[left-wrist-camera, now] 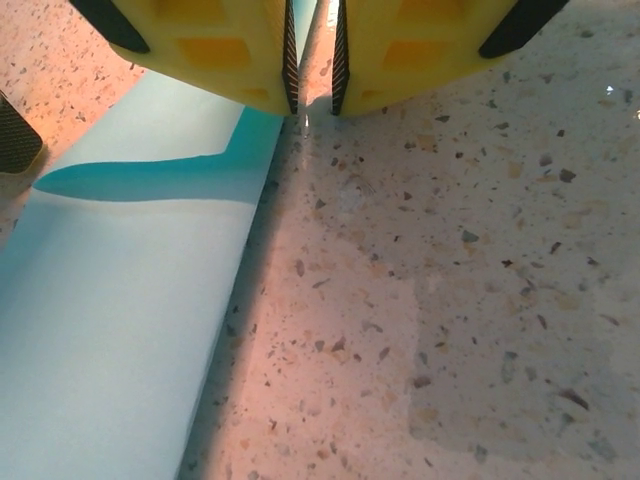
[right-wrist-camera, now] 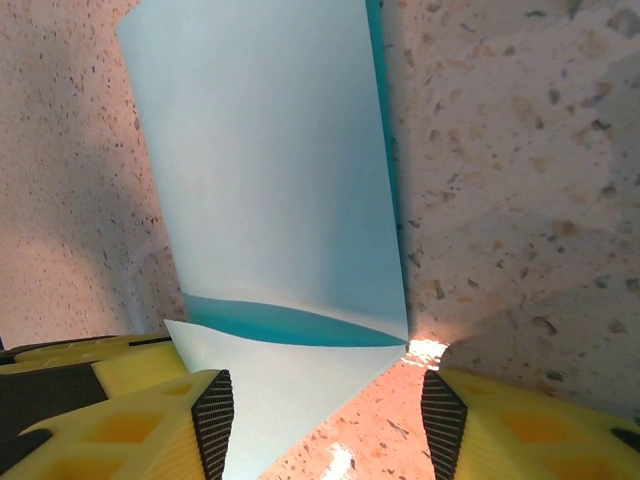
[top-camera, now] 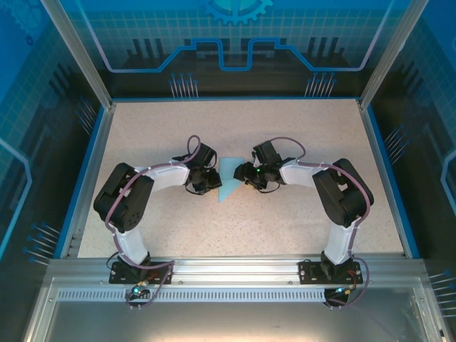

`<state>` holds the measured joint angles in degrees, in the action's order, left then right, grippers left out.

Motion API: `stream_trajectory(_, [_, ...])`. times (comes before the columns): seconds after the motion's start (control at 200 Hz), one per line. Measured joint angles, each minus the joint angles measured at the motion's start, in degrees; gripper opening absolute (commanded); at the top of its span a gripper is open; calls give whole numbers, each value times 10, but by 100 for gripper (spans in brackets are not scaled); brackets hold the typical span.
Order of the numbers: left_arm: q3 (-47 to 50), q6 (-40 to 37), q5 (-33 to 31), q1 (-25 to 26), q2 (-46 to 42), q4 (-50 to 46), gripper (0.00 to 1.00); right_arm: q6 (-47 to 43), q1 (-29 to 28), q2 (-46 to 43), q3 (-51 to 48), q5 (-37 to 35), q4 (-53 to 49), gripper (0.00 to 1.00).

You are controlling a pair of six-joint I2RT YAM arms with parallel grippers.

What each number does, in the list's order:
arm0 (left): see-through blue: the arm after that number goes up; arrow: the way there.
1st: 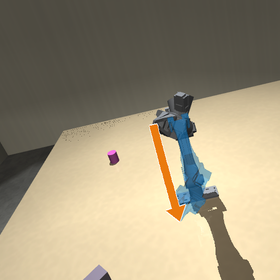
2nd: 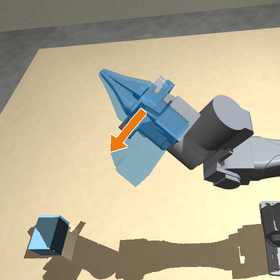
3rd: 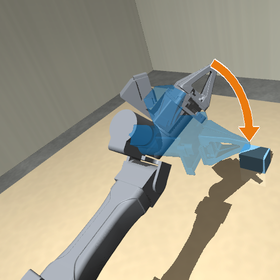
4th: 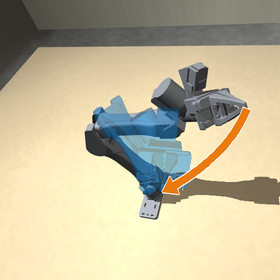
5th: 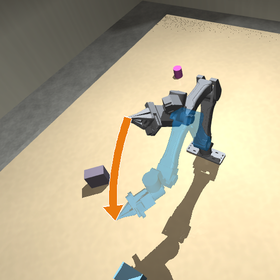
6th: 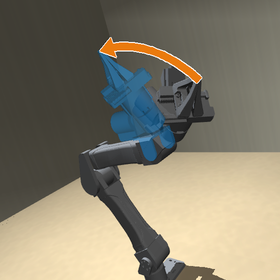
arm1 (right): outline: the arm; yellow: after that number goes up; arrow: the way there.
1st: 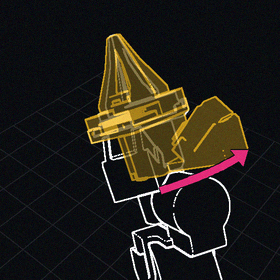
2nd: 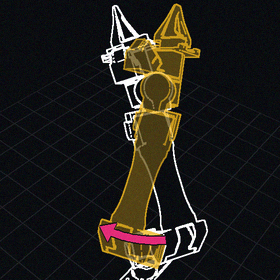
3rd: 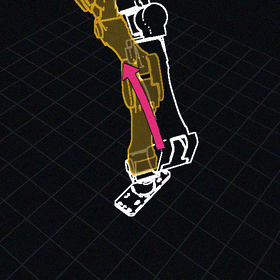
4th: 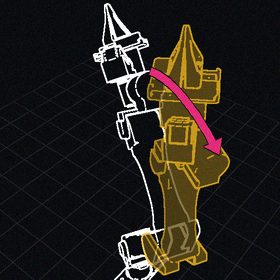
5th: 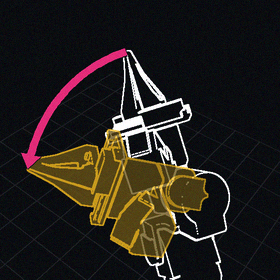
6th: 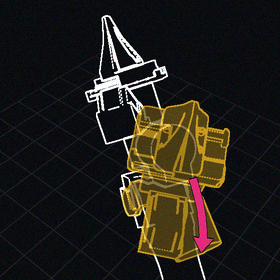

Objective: Fold a paper plane with a square sheet of paper (pick it up from the middle)
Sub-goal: Third fold the triangle at the center of the table, then fourth fold the wing at the center of the table.

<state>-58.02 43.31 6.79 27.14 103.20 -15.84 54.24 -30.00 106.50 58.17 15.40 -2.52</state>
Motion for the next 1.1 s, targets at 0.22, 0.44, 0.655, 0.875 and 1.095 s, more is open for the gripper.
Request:
stream_trajectory(0.22, [0, -2, 23, -12, -38, 11, 24, 2, 0, 0, -1, 0, 0, 56])
stream_trajectory(0.44, [0, -4, 47, -15, -46, 28, 29, 2, 0, 0, -1, 0, 0, 56])
stream_trajectory(0.655, [0, -15, 66, -15, -46, 37, 31, 2, 0, 0, -1, 6, 3, 56])
stream_trajectory(0.875, [0, -19, 70, -15, -19, 37, 23, 2, 0, 0, -1, 17, 9, 55])
stream_trajectory(1.095, [0, -24, 70, -15, -4, 34, 15, 2, 0, 0, -1, 18, 11, 55])
